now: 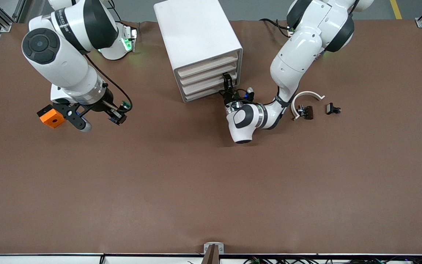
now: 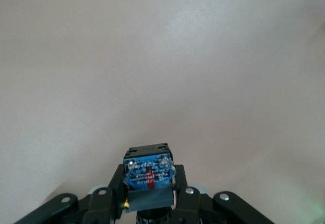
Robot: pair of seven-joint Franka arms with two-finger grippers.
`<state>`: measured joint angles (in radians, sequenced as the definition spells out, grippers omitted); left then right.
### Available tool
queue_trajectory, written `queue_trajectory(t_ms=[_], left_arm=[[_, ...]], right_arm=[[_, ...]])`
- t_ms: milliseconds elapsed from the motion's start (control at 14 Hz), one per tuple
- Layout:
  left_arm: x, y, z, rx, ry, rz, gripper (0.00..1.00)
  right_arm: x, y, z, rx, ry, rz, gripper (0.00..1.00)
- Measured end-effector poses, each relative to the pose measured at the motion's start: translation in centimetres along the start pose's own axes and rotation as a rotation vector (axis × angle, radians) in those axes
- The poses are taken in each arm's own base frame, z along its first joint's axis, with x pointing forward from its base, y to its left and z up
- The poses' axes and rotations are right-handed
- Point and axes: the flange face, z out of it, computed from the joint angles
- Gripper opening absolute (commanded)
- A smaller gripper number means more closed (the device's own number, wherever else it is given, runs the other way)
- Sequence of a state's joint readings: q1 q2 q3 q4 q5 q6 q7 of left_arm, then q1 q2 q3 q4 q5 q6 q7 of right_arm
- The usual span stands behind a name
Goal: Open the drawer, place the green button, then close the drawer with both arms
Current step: 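Open the drawer with the left gripper while the right gripper lifts the button, then carry the blue button over the open drawer with the right gripper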
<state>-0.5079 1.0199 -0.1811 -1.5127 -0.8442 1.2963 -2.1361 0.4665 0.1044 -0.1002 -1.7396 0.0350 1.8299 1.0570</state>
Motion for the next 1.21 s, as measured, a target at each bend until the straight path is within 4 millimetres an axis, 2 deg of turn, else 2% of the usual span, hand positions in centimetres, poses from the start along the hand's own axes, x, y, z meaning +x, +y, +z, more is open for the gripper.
queue_trajectory(t_ms=[214,429,643,857,1214], left_arm=[[0.9,-0.2,-2.2,-0.007,-0.041,0.005,0.11],[1.7,-0.4,-4.3,-0.016,-0.077,0.013,0.12],[2.4,-0.7,-6.2,-0.03,-0.112,0.021,0.12],[3.4,-0.7,-7.7,-0.034,-0.142,0.021,0.12],[5.4,-0.8,-10.7,-0.042,-0.203,0.025,0.12]], right_arm=[[0.3,-0.1,0.5,-0.007,-0.003,0.015,0.0],[-0.3,-0.8,1.4,-0.022,-0.009,0.029,0.0],[-2.3,-3.4,3.5,-0.045,-0.011,0.067,0.0],[-5.1,-6.4,5.6,-0.049,-0.006,0.096,0.0],[-8.2,-8.9,7.9,-0.017,-0.057,0.18,0.0]])
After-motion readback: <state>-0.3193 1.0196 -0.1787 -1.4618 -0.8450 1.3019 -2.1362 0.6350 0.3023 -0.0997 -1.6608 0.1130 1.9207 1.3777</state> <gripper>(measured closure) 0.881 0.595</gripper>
